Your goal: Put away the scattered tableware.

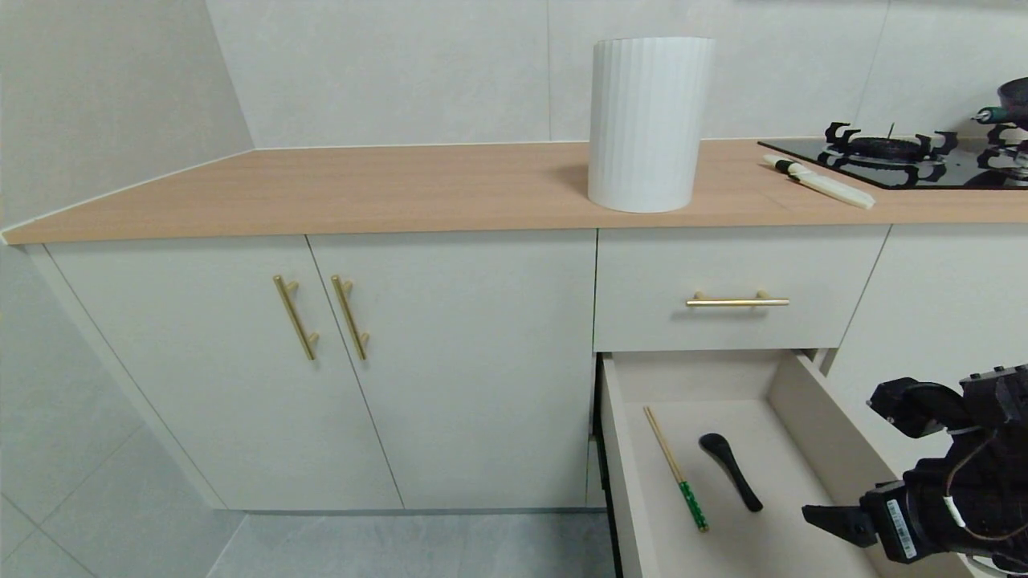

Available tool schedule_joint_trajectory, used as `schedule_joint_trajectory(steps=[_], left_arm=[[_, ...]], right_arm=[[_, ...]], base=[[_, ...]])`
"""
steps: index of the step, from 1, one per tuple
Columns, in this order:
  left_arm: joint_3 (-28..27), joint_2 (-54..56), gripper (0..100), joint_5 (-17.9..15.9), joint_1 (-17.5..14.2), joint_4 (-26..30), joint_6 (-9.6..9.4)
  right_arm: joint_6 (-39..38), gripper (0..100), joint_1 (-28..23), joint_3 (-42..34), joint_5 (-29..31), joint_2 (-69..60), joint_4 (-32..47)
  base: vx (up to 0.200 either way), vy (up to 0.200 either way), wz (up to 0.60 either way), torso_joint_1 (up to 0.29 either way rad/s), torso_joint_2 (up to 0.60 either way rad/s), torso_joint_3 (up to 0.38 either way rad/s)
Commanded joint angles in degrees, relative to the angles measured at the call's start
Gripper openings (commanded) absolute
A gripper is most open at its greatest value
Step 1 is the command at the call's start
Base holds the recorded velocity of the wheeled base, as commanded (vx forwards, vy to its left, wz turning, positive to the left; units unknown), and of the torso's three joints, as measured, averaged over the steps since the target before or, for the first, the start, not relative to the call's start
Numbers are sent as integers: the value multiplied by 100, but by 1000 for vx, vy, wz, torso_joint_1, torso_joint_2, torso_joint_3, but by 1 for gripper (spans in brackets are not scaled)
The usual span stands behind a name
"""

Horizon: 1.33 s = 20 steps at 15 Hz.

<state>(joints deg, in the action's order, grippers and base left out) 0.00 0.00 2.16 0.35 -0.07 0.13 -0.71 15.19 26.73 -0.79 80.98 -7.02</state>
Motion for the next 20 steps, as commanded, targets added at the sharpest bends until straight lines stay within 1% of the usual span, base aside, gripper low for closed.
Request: schedule_joint_trajectory(steps=[1, 2, 6, 11, 13, 14, 17, 19, 20], left_arm=[[0, 0, 100, 4, 0, -1, 4], [0, 0, 100, 4, 0, -1, 4], [0, 0, 100, 4, 0, -1, 4], [0, 0, 100, 4, 0, -1, 4], [0, 0, 100, 4, 0, -1, 4], [0, 0, 100, 4, 0, -1, 4], [0, 0, 100, 4, 0, -1, 4], [0, 0, 100, 4, 0, -1, 4], [0, 0, 100, 4, 0, -1, 4]], right_arm=[[0, 100, 89, 16, -26, -153, 105], [9, 100, 177, -2, -26, -197, 175], [18, 100, 485, -2, -26, -214, 553], [71, 100, 757, -19, -9, -214, 825], [510, 100, 775, -37, -53, -179, 1291], [598, 100, 793, -28, -140, -91, 1405], [501, 100, 845, 25, -255, 568, 1317], [211, 100, 845, 25, -228, 893, 1019], [-105, 100, 845, 34, -176, 1130, 702]], base=[[0, 0, 0, 0, 0, 0], [0, 0, 0, 0, 0, 0], [-200, 0, 0, 4, 4, 0], [-200, 0, 0, 0, 4, 6], [0, 0, 0, 0, 0, 0], [0, 0, 0, 0, 0, 0], [0, 0, 0, 0, 0, 0], [0, 0, 0, 0, 0, 0], [0, 0, 0, 0, 0, 0]])
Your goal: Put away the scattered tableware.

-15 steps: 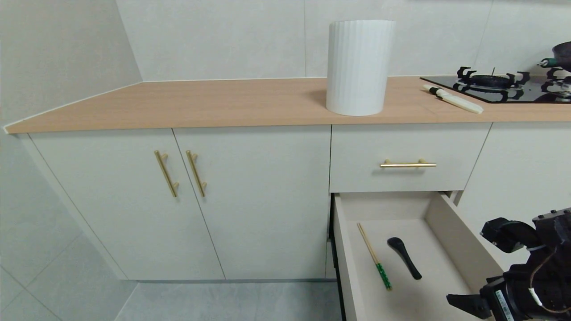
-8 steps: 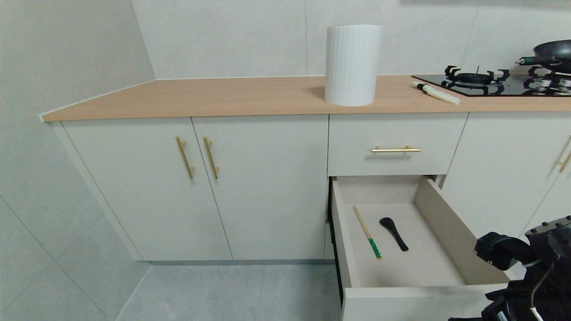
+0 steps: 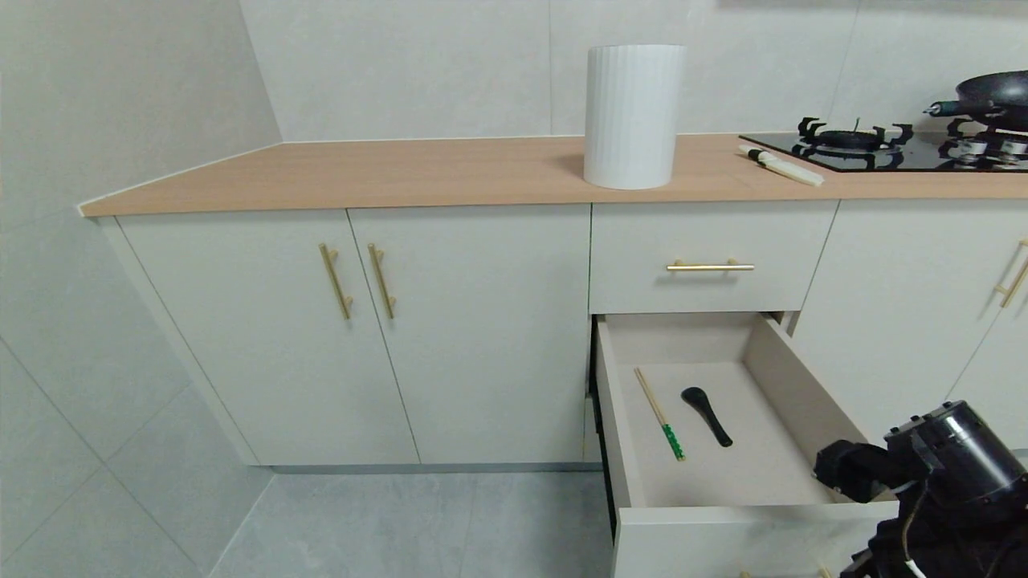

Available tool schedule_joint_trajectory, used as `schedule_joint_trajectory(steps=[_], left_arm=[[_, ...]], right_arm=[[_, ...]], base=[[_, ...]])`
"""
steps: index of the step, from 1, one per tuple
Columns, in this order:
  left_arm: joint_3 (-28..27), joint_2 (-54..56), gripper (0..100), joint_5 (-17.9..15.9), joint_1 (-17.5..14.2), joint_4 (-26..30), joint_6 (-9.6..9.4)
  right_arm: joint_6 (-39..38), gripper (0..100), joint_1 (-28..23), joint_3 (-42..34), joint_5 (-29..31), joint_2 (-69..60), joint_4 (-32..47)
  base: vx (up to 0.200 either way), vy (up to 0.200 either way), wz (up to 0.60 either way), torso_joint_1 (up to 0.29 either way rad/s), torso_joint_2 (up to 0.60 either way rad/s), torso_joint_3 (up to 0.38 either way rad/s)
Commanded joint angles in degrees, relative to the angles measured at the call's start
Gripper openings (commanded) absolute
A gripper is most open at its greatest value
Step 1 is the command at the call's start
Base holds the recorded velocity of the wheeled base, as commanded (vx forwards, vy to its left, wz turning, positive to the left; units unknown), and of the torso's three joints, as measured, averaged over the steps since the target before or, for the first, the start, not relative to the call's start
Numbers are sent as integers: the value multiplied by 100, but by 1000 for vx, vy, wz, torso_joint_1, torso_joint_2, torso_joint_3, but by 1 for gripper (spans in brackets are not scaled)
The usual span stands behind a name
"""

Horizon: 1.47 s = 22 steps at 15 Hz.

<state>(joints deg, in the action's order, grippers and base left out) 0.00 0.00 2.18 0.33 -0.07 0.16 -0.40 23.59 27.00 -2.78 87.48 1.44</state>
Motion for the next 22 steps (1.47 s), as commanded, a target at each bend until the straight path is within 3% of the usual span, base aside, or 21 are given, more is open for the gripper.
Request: schedule_joint_trajectory(steps=[1, 8, 13, 16, 22], left_arm=[[0, 0, 100, 2, 2, -1, 2], [0, 0, 100, 2, 2, -1, 2], [0, 0, 100, 2, 2, -1, 2], [0, 0, 100, 2, 2, -1, 2], [0, 0, 100, 2, 2, -1, 2]], right_arm=[[-285, 100, 5, 60, 111, 577, -188], [-1296, 100, 5, 604, 788, 1069, -205], [-1463, 100, 5, 851, 1025, 1219, -267], [-1454, 100, -39, 886, 1183, 1526, -759], [-1410, 100, -337, 1782, 1210, 2274, -926]], base=[[0, 0, 0, 0, 0, 0], [0, 0, 0, 0, 0, 0], [0, 0, 0, 0, 0, 0], [0, 0, 0, 0, 0, 0], [0, 0, 0, 0, 0, 0]])
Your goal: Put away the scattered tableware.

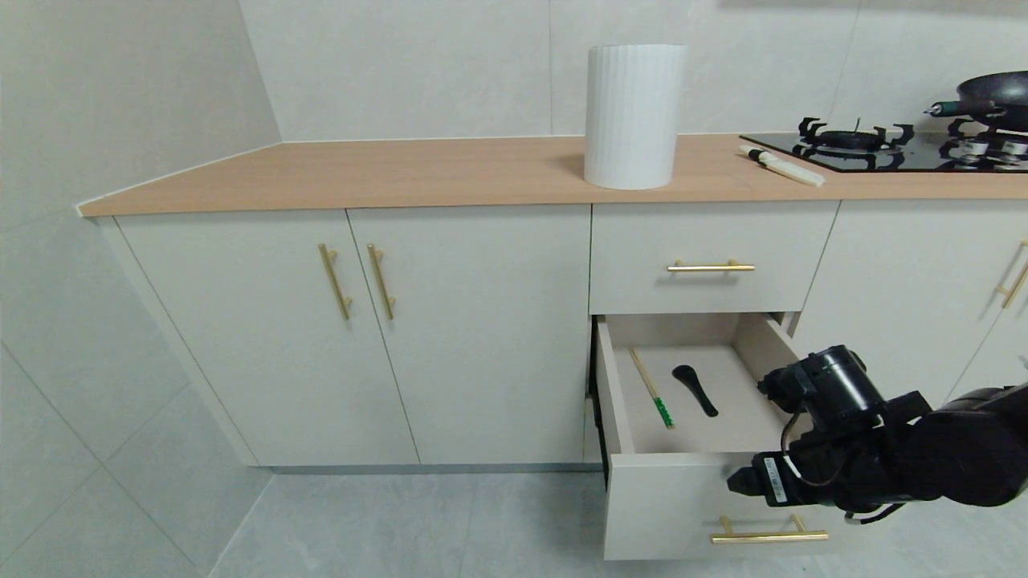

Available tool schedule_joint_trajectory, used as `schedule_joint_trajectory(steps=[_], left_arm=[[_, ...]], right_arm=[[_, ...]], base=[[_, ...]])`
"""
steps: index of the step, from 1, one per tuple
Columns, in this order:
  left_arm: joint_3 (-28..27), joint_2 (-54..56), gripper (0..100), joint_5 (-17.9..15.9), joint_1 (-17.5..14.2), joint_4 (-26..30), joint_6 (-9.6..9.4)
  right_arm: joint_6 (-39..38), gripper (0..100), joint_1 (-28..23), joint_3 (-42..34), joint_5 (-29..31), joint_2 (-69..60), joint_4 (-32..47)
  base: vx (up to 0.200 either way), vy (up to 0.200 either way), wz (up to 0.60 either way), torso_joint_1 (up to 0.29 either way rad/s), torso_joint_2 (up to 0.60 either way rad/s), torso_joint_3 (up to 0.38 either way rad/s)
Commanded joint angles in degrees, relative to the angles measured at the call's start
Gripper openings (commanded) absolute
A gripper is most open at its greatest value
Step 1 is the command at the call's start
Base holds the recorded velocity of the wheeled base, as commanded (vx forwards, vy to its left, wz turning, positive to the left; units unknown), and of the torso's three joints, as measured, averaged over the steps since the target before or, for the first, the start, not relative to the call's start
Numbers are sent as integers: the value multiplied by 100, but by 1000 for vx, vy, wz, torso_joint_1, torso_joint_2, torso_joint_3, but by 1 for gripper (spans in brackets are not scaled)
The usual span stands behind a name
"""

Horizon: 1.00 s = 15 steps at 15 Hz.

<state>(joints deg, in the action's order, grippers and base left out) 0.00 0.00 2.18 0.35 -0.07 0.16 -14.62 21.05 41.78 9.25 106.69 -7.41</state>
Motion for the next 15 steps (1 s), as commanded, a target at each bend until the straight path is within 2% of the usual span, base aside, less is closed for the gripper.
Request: schedule_joint_trajectory(steps=[1, 15], left_arm=[[0, 0, 100, 2, 0, -1, 2], [0, 0, 100, 2, 0, -1, 2]], right_arm=[[20, 100, -145, 551, 6, 563, -41], [126, 100, -673, 3311, 182, 2330, -50]], base=[[0, 0, 0, 0, 0, 0], [0, 0, 0, 0, 0, 0]])
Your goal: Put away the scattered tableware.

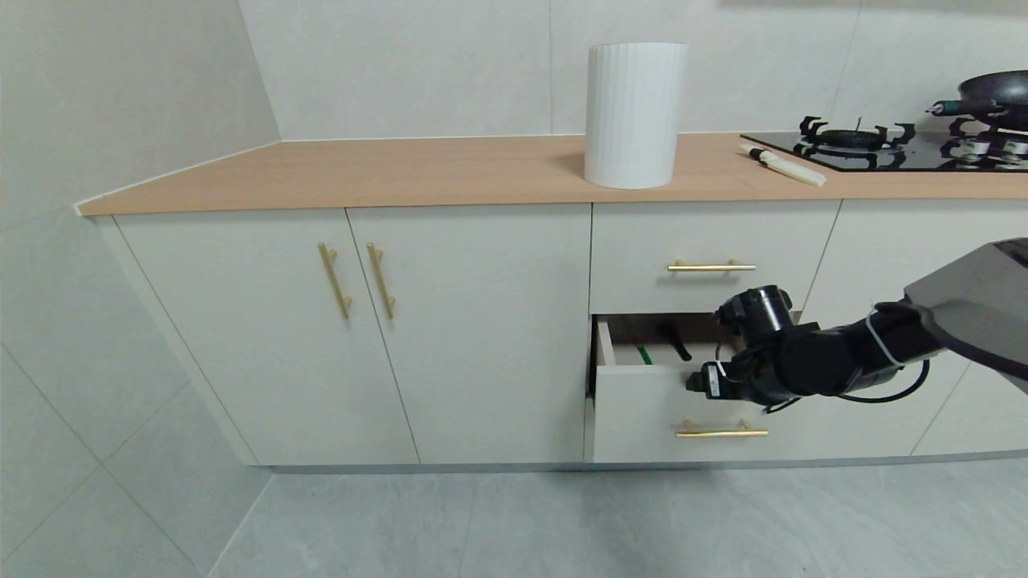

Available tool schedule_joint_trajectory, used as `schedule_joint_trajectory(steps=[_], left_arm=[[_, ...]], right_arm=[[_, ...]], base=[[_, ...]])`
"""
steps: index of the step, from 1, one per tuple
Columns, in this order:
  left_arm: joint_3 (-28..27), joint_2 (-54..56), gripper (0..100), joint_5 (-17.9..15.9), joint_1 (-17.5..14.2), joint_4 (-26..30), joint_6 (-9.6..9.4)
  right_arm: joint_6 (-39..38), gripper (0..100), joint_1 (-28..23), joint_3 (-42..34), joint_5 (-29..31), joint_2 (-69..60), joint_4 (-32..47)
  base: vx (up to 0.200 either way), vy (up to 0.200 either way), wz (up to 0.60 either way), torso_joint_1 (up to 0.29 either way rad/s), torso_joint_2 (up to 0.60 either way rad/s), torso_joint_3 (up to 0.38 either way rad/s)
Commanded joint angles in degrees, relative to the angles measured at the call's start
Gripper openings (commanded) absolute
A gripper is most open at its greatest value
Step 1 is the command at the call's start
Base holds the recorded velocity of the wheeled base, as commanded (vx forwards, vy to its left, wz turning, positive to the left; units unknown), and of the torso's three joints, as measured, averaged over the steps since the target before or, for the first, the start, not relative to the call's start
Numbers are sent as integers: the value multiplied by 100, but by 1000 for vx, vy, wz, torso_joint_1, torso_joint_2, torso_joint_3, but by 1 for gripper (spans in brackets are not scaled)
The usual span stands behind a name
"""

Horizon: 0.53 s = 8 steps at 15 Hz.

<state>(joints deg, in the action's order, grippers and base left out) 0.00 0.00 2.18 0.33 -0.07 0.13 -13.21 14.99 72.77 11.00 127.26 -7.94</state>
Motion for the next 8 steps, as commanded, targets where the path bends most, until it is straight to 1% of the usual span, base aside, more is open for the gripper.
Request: schedule_joint_trajectory(steps=[1, 6, 8], left_arm=[[0, 0, 100, 2, 2, -1, 4], [0, 0, 100, 2, 2, -1, 4], [0, 0, 100, 2, 2, -1, 4]], right_arm=[[-23, 100, -93, 387, 8, 388, -59], [-50, 100, -216, 1055, 61, 1091, -507], [-76, 100, -251, 1143, 131, 1249, -718]], base=[[0, 0, 0, 0, 0, 0], [0, 0, 0, 0, 0, 0], [0, 0, 0, 0, 0, 0]])
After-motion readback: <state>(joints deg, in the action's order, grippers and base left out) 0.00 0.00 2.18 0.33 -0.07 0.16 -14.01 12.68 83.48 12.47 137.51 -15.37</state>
